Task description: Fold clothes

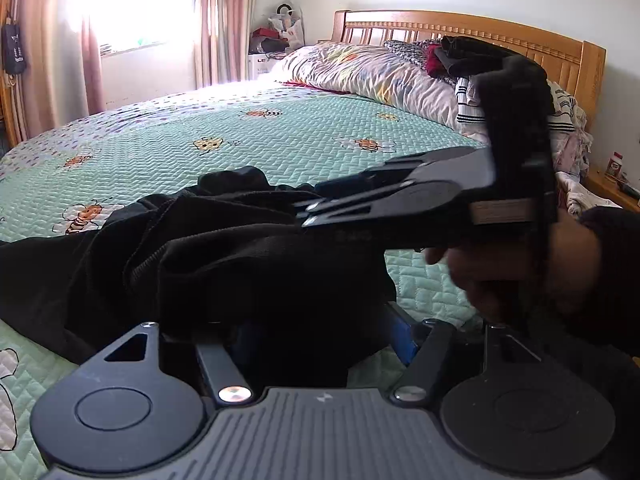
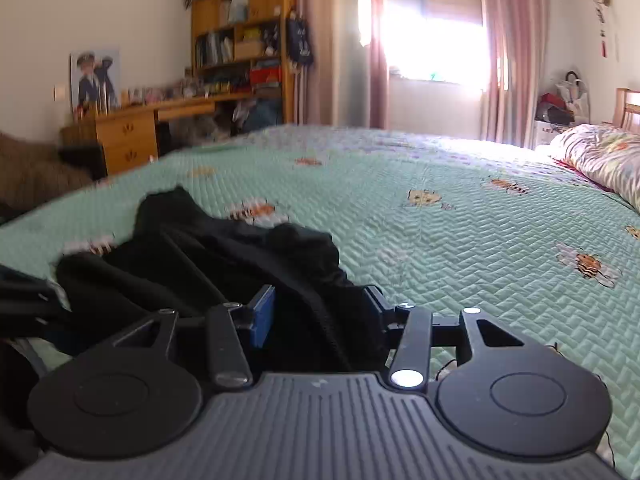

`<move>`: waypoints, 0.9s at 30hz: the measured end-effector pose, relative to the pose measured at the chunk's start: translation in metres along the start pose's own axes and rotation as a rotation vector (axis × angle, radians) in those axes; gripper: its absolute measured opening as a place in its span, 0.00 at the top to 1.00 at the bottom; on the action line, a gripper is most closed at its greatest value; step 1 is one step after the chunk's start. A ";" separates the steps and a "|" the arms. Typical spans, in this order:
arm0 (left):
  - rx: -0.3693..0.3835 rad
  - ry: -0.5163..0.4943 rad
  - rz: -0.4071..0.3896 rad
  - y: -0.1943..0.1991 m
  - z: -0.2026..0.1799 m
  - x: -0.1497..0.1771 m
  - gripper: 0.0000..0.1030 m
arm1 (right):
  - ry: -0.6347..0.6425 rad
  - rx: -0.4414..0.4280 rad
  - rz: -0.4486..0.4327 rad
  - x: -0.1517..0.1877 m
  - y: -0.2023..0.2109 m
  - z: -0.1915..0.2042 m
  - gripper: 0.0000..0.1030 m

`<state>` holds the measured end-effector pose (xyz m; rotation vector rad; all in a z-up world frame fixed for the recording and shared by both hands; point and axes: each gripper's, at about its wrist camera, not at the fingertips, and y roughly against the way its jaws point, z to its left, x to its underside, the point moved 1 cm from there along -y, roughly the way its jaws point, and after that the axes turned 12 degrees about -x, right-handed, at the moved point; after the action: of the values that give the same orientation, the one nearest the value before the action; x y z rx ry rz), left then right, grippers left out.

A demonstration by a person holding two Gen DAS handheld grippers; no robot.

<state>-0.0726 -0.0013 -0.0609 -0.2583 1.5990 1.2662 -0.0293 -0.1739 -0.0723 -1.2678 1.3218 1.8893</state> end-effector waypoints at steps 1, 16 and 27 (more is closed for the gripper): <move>-0.001 0.001 0.002 -0.002 0.001 0.000 0.34 | 0.009 0.008 0.005 0.002 -0.005 0.000 0.52; -0.005 0.092 -0.025 -0.025 0.014 -0.015 0.33 | -0.103 -0.112 -0.224 -0.052 0.054 0.009 0.93; 0.097 -0.024 -0.150 0.014 -0.016 -0.021 0.30 | 0.084 -0.083 -0.215 -0.058 0.121 0.043 0.93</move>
<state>-0.0814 -0.0168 -0.0373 -0.2956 1.5847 1.0708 -0.1189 -0.1774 0.0364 -1.4819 1.1077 1.7731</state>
